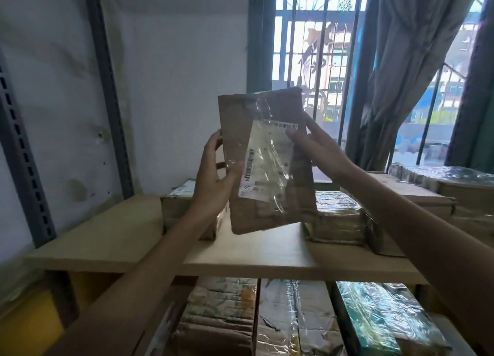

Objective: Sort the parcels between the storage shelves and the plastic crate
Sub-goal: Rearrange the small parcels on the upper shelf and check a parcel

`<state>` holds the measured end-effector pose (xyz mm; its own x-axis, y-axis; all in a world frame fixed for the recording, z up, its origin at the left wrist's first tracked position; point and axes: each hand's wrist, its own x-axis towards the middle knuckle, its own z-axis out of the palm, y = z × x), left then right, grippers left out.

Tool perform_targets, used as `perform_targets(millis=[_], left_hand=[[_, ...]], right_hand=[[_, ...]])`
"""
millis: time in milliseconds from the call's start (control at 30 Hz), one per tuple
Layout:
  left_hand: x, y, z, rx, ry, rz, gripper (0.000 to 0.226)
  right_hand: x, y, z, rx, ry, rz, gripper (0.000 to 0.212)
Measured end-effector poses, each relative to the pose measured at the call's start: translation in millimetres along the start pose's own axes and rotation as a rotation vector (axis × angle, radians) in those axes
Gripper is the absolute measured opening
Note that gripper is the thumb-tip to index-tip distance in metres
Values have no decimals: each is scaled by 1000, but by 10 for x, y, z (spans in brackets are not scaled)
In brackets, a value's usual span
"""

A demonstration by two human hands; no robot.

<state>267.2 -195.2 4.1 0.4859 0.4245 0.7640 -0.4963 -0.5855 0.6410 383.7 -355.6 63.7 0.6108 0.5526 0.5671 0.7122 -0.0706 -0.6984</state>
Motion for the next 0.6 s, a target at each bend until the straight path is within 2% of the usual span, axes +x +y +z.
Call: perform_targets(millis=[100,167,233,300,400,600], left_hand=[[-66,-34,48,-34,63,-119,42],[-68,-65,29,-15,68,-176,42],[-94,-99,-14,-55,-25,-164,55],[-153,-141,-43,-125,-211,-153,82],[-236,-231,-38,72,-424,-81,108],[-382,-484,-103,520,-385,-40,86]], right_hand=[[-34,80,106,-34,-36,26,65],[-29,139,158,-65,-16,33,63],[-4,217,171,-60,41,53,59],[28,300,171,-47,106,86,56],[51,404,241,-128,101,137,50],[70,616,382,-180,25,245,49]])
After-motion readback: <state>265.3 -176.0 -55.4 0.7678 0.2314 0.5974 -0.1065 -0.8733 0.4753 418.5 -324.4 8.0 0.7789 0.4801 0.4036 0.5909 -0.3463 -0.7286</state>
